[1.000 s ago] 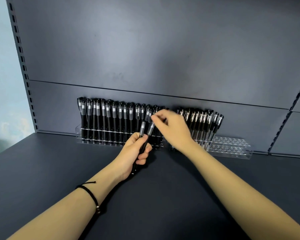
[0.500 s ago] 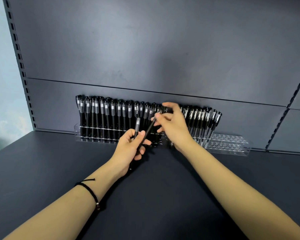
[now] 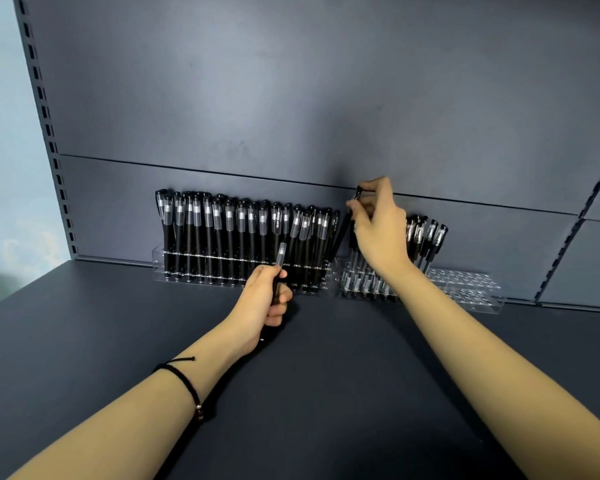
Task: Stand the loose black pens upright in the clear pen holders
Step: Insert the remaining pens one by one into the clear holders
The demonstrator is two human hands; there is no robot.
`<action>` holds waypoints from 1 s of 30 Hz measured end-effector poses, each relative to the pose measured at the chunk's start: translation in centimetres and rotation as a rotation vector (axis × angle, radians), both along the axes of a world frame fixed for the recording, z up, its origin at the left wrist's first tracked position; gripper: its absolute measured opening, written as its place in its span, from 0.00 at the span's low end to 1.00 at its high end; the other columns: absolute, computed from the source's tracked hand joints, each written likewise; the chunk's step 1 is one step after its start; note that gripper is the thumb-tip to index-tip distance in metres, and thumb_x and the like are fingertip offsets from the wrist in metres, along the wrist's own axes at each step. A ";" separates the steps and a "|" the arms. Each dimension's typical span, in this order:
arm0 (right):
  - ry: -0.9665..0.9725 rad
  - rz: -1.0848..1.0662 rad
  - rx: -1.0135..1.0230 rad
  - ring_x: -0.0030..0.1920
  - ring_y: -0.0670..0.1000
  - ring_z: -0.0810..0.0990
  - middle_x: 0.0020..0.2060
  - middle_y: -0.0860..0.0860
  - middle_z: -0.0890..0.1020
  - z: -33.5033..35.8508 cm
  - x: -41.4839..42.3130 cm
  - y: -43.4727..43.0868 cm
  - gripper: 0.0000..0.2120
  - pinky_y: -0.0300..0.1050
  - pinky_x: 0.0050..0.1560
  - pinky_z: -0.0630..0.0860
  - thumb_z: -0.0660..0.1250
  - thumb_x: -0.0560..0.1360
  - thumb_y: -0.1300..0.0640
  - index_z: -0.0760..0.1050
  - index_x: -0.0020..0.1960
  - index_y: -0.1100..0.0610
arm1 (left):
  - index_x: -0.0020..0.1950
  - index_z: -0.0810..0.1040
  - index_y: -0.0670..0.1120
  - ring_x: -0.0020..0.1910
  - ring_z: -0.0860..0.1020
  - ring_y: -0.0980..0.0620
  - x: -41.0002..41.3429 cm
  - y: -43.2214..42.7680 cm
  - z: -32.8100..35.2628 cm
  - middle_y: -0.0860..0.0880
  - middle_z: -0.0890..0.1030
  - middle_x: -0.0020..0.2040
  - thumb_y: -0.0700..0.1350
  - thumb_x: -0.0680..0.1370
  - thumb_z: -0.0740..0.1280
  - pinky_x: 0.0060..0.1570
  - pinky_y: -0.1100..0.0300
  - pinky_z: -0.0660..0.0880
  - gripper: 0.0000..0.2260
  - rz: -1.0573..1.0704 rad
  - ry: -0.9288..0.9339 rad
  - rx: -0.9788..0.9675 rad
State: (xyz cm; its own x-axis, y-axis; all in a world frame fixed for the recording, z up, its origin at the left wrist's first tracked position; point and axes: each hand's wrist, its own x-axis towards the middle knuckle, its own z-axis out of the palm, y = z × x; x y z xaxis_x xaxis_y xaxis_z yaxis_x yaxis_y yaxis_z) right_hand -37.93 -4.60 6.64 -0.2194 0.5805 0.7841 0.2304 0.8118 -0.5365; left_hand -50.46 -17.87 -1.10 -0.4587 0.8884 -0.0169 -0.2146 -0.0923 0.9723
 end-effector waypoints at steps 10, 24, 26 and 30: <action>-0.249 -0.059 0.005 0.36 0.46 0.76 0.57 0.50 0.75 -1.8 -0.7 -0.4 0.12 0.40 0.43 0.73 0.64 0.79 0.57 0.77 0.61 0.57 | 0.49 0.68 0.46 0.22 0.63 0.56 0.1 -0.1 -0.2 0.51 0.71 0.28 0.45 0.83 0.57 0.21 0.65 0.58 0.05 -0.020 0.042 0.050; -0.037 0.404 -0.448 0.40 0.46 0.82 0.41 0.53 0.83 -3.1 -1.2 -5.2 0.13 0.39 0.35 0.79 0.66 0.78 0.63 0.69 0.59 0.52 | 0.53 0.69 0.52 0.38 0.79 0.53 -0.2 -0.6 -0.7 0.53 0.81 0.39 0.51 0.81 0.62 0.40 0.53 0.76 0.05 0.137 0.978 0.065; 0.058 0.347 -0.377 0.38 0.46 0.82 0.39 0.51 0.81 -2.7 -0.9 -4.6 0.14 0.39 0.33 0.78 0.65 0.78 0.64 0.68 0.58 0.49 | 0.61 0.68 0.52 0.52 0.77 0.51 -0.5 -0.7 -1.2 0.54 0.79 0.51 0.55 0.80 0.61 0.51 0.51 0.74 0.13 0.124 1.280 -0.139; 0.146 0.203 -0.187 0.37 0.46 0.80 0.39 0.48 0.78 -1.4 0.5 -3.0 0.12 0.46 0.36 0.80 0.63 0.79 0.63 0.70 0.56 0.47 | 0.73 0.65 0.52 0.72 0.60 0.51 -0.6 -0.9 -2.1 0.56 0.63 0.72 0.60 0.80 0.56 0.70 0.53 0.58 0.24 0.007 1.495 -0.389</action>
